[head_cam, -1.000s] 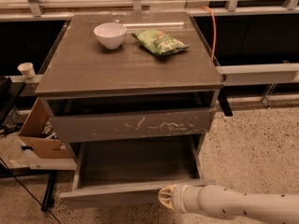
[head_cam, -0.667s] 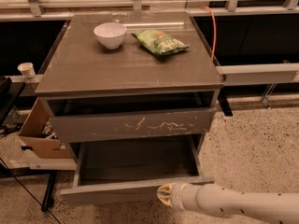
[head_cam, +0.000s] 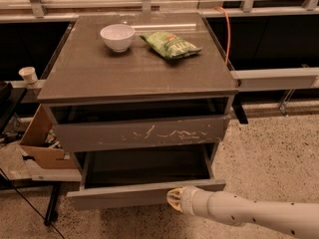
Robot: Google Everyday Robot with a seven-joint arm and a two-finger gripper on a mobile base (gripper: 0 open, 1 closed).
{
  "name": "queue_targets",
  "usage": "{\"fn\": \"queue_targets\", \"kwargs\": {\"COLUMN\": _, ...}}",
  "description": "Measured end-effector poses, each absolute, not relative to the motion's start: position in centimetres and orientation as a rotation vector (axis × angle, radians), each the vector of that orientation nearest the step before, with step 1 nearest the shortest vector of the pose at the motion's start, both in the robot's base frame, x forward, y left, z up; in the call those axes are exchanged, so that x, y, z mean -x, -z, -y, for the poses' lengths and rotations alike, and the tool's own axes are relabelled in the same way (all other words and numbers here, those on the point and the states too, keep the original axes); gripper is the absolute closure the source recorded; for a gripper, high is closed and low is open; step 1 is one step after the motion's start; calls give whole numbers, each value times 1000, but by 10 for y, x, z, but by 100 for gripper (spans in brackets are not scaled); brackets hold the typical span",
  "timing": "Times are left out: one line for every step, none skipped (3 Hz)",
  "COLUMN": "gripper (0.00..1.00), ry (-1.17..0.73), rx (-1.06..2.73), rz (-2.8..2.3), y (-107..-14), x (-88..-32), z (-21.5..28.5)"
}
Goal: Close middle drawer
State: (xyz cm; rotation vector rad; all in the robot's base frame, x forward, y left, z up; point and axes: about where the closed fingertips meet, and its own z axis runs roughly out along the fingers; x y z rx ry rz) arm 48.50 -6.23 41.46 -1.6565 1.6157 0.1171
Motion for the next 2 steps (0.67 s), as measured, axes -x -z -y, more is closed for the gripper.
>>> {"fn": "queue_targets", "kwargs": {"gripper": 100, "ry": -91, "rx": 1649, "rz": -1608, "y": -411, "x": -511, "z": 66}}
{"fn": "queue_targets", "kwargs": {"gripper": 100, "ry": -58, "rx": 1631, "rz": -1599, "y": -410, "x": -544, "z": 70}}
